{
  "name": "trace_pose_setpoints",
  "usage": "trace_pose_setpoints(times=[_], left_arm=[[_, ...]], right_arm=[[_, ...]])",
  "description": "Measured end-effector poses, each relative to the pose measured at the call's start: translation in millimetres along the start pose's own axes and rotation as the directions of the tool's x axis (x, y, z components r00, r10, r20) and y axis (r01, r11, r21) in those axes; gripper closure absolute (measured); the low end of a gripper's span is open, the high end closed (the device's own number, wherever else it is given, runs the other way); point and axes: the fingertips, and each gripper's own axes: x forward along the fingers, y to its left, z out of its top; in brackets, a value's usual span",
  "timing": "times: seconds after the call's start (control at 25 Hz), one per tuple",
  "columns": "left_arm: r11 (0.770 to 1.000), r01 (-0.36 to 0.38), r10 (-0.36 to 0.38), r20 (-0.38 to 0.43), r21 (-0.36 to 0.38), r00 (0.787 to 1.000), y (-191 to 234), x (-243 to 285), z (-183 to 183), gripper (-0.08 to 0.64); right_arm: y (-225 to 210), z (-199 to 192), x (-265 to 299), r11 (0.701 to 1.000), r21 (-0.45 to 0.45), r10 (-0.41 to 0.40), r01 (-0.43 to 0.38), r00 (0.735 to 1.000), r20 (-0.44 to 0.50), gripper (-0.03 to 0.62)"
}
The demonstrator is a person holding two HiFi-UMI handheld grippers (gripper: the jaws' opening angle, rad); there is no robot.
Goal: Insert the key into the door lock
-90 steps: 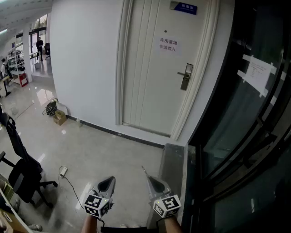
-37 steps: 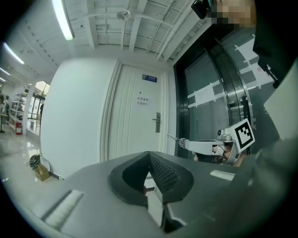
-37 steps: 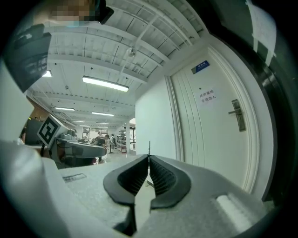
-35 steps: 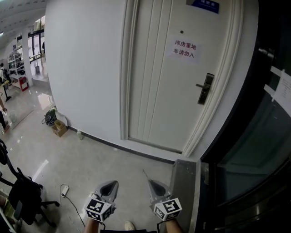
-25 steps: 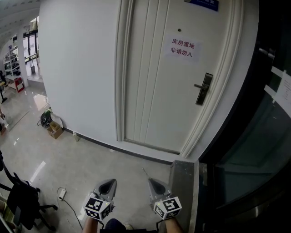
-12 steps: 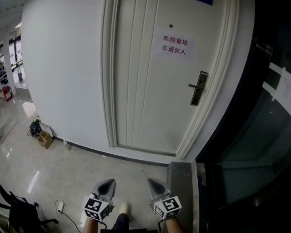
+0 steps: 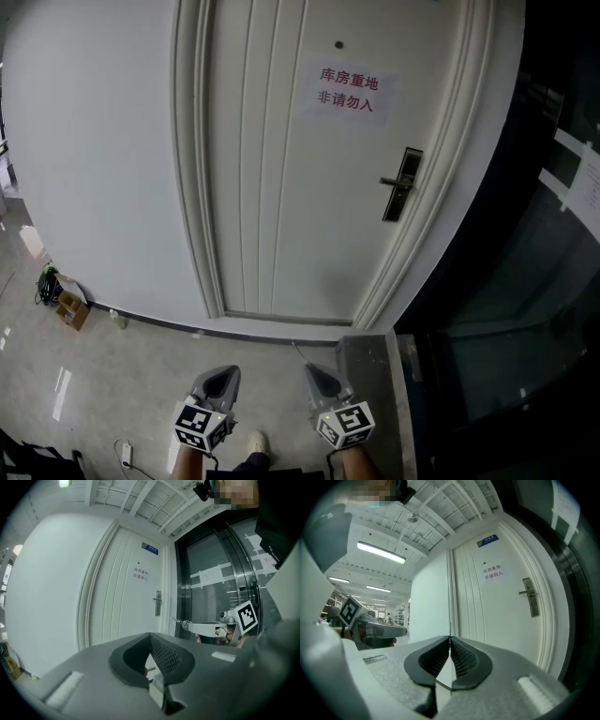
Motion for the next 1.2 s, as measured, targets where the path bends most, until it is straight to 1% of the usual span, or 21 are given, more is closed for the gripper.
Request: trace_pose_setpoints(times=[0.16, 0.32, 0.48, 0.68, 0.92, 1.08, 1.2], left_arm=[[0.998, 0.055, -0.055, -0.009, 0.003, 0.998, 14.5, 32.8, 6.0, 0.558], [0.994, 0.108, -0.108, -0.017, 0.005, 0.994, 24.1, 64.3, 9.9, 0.558], [0.986, 0.168, -0.168, -0.020, 0.006, 0.986, 30.8, 95.1, 13.1, 0.558], [0.970, 0.242, -0.242, -0.017, 0.020, 0.970, 35.2, 131.9, 19.6, 0.558], [0.953, 0.304, -0.303, -0.021, 0.021, 0.953, 31.2, 168.5, 17.2, 0.558], [0.944, 0.329, -0.329, -0.026, 0.022, 0.944, 27.5, 190.5, 16.3, 0.558], [0.941, 0.337, -0.336, -0.025, 0.024, 0.941, 24.4, 207.7, 14.3, 0.558]], right_arm=[[-27.8, 6.4, 17.2, 0.997, -0.001, -0.076, 0.076, 0.997, 0.006, 0.581], [-54.7, 12.1, 27.5, 0.989, 0.003, -0.149, 0.149, 0.989, 0.014, 0.581], [-78.0, 14.4, 35.1, 0.975, 0.006, -0.221, 0.221, 0.975, 0.019, 0.581], [-102.9, 18.6, 40.9, 0.952, 0.009, -0.305, 0.305, 0.952, 0.034, 0.581], [-131.3, 18.3, 41.3, 0.929, -0.003, -0.370, 0.370, 0.928, 0.037, 0.581], [-152.7, 18.6, 40.1, 0.914, 0.003, -0.406, 0.407, 0.913, 0.043, 0.581], [-173.2, 18.1, 41.0, 0.904, -0.002, -0.426, 0.426, 0.903, 0.049, 0.581]])
